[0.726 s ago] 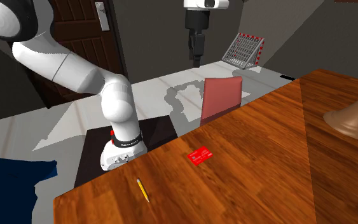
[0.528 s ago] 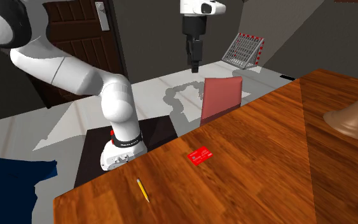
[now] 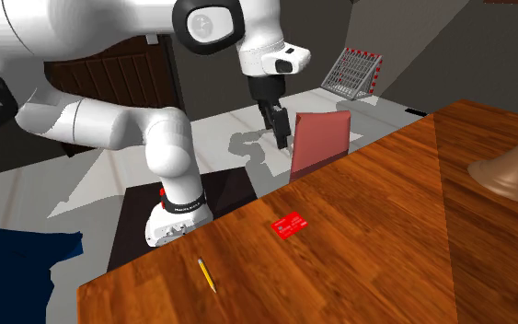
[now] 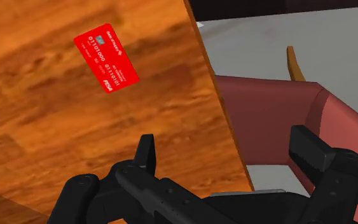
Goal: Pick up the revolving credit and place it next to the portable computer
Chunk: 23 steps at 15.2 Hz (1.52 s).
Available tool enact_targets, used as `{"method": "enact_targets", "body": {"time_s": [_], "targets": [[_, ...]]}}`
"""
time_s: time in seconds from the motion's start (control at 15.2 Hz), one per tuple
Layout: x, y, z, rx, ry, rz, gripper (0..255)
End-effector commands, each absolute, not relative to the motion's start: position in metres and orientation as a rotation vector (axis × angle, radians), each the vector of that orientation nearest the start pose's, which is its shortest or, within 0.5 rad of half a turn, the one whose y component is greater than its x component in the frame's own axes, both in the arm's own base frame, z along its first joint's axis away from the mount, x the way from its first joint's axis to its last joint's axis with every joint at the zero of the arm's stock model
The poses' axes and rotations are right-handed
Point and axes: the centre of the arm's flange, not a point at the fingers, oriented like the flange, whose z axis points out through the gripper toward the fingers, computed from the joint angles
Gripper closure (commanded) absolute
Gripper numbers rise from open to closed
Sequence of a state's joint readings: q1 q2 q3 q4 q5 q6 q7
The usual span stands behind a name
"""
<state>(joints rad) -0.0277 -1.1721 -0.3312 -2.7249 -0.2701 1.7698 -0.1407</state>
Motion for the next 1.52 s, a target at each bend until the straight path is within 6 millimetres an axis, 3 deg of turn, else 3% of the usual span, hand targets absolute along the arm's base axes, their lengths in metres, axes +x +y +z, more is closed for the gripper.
{"method": "enact_targets", "body": {"time_s": [0.0, 0.4, 0.86, 1.45], "targets": [[0.208, -0.134, 0.494, -3.102, -0.045, -0.398, 0], [0.186, -0.193, 0.424, -3.019, -0.248, -0.628, 0], [0.184, -0.258, 0.343, -2.893, -0.465, -0.869, 0], [0.205, -0.251, 0.310, -2.893, -0.465, -0.869, 0]]}}
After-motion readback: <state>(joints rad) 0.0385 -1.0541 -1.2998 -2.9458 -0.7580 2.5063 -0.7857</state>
